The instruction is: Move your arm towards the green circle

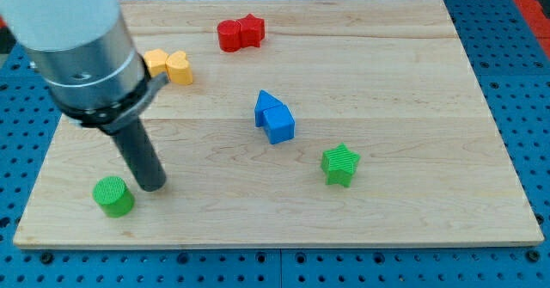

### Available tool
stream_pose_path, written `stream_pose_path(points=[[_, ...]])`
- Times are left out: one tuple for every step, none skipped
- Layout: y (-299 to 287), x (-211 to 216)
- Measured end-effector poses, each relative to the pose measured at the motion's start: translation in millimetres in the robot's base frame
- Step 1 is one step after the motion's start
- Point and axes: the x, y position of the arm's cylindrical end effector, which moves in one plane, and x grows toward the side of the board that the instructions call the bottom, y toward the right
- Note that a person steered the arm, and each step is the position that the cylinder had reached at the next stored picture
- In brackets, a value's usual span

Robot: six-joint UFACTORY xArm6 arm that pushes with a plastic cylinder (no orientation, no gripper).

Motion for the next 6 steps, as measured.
stream_pose_path(points=[[2.4, 14.0], [2.4, 38.6], [2.4, 41.8], [2.7, 35.1], [-12.8, 34.5], [-36.0, 34.5]])
